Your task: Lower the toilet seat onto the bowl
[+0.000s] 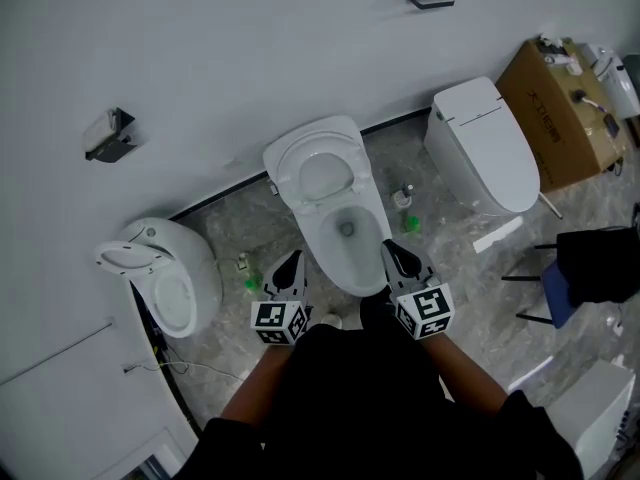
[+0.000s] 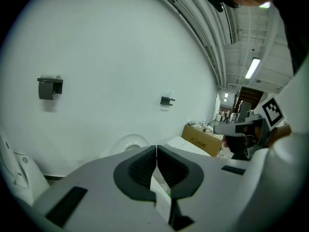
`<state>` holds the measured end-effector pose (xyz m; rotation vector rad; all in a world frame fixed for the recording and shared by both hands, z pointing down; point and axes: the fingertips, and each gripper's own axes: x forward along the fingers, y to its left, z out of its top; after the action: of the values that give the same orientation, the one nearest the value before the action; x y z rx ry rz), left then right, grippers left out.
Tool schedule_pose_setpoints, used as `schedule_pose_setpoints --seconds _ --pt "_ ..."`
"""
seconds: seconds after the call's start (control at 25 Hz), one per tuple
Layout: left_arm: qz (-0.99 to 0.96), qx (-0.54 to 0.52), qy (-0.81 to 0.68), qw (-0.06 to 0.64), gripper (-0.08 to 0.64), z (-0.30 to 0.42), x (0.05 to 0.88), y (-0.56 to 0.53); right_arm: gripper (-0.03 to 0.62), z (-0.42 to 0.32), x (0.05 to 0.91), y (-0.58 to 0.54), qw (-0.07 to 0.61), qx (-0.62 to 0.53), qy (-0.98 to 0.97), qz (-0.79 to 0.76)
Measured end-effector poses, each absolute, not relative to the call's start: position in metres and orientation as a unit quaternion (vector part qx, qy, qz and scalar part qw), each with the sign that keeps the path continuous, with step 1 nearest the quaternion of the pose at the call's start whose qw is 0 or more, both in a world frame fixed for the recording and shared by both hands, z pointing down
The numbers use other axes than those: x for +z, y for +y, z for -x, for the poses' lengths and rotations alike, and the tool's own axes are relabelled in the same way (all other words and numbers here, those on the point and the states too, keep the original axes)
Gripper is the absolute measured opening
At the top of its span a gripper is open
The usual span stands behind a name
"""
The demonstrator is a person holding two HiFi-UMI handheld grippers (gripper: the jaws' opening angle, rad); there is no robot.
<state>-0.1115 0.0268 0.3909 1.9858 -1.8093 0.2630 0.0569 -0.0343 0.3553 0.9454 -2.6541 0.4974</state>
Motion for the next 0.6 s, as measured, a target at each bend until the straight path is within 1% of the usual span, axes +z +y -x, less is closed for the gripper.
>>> schedule_pose_setpoints --seconds 0.28,0.44,0.6 --pt "-0.672 0.109 -0.697 0.224 0.018 0.116 0.407 -0.023 0.034 -0.061 0.378 -0.086 0.166 0.174 -0.931 -0.276" --pt "-0.658 0.117 -0.712 0.216 0.018 0.123 0.412 -0.047 0.034 -0.050 0.392 -0.116 0.180 0.182 -0.936 -0.242" --pt "-0.654 0.116 -0.716 0.216 0.018 0.131 0.418 -0.068 0.034 -0.033 0.400 -0.144 0.194 0.167 -0.942 -0.219"
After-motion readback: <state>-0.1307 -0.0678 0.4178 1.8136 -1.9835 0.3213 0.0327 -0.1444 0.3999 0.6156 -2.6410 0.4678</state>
